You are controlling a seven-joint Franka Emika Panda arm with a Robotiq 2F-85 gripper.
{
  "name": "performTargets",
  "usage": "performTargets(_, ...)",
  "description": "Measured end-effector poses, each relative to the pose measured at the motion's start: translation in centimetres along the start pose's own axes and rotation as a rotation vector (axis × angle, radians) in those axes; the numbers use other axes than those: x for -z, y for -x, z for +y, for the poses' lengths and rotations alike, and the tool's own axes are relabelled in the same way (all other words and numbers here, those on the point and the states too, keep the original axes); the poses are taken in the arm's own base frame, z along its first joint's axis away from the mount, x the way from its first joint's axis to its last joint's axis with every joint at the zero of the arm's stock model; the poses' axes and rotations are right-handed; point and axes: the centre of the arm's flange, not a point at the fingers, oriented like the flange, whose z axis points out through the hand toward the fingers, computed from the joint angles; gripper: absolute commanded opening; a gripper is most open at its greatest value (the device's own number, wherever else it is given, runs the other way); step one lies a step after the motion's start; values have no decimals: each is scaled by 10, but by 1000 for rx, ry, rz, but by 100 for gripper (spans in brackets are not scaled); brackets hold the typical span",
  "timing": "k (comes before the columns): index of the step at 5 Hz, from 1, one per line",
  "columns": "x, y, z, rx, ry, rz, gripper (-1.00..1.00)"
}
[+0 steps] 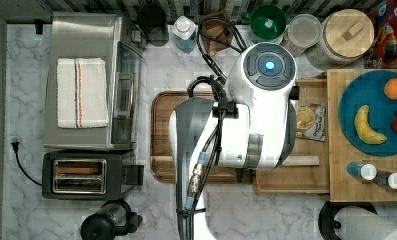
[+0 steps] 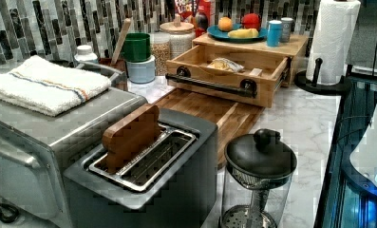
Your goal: Close the drawer.
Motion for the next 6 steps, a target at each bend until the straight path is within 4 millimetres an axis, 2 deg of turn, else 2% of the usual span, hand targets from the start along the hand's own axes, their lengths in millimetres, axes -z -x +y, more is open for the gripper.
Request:
performTargets(2, -5, -3, -2, -3, -5, -3, -100)
performTargets(3, -11, -5, 0, -7, 10, -15, 100)
performTargets(5, -16, -4, 1, 46, -46, -88, 100)
performTargets(6, -17, 1, -8, 93, -61, -86, 100)
